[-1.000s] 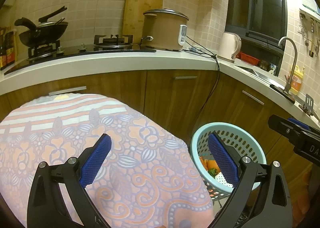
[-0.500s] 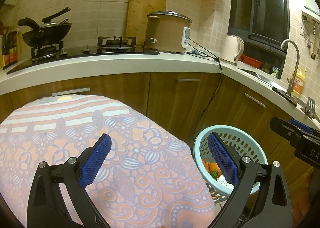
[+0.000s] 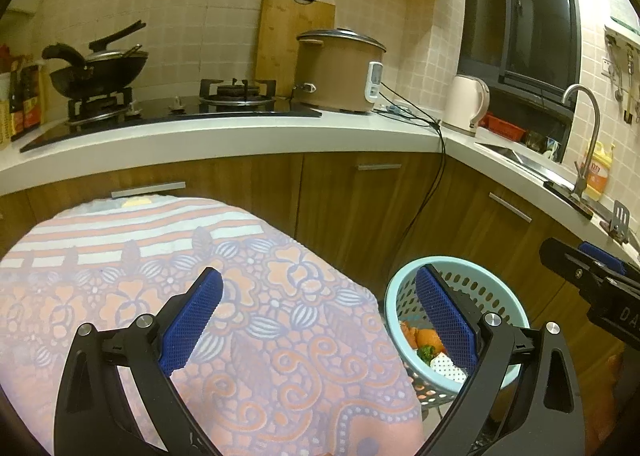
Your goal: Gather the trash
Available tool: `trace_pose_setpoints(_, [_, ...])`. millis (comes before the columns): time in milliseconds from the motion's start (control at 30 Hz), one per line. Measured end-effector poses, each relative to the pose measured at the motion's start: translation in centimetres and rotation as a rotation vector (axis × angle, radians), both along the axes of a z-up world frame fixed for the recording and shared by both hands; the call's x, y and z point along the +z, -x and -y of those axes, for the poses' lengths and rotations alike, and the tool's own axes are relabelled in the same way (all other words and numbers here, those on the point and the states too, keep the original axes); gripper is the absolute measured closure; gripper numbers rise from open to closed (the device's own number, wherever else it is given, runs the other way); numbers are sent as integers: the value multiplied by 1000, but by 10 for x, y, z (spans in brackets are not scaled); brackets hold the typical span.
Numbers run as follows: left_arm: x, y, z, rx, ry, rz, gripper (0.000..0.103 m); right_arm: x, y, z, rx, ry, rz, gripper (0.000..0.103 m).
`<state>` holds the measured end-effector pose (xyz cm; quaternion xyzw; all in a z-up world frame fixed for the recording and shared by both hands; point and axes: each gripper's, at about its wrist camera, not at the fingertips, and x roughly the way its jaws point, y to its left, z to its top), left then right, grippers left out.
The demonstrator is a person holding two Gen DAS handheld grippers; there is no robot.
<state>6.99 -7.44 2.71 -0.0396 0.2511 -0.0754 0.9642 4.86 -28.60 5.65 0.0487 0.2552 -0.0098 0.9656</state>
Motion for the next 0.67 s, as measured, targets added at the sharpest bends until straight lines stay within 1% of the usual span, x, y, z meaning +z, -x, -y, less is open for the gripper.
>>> trace_pose_setpoints(133, [6, 12, -4, 34, -18, 13, 9, 3, 7, -3, 10, -16, 13, 22])
trace_pose_setpoints(333, [11, 35, -17, 65, -45, 24, 9, 0, 15, -14, 38, -37, 9, 22])
trace_pose_setpoints(433, [11, 43, -25, 75, -46, 9, 8, -2, 19, -22, 55, -38, 5, 22])
trace_pose_setpoints(533, [9, 50, -34, 80, -28, -15, 8, -2, 22, -35, 77, -22, 8, 22])
trace_pose_setpoints(667, [6, 57, -46, 110, -13, -18, 8, -3, 26, -50, 95, 0, 8, 22])
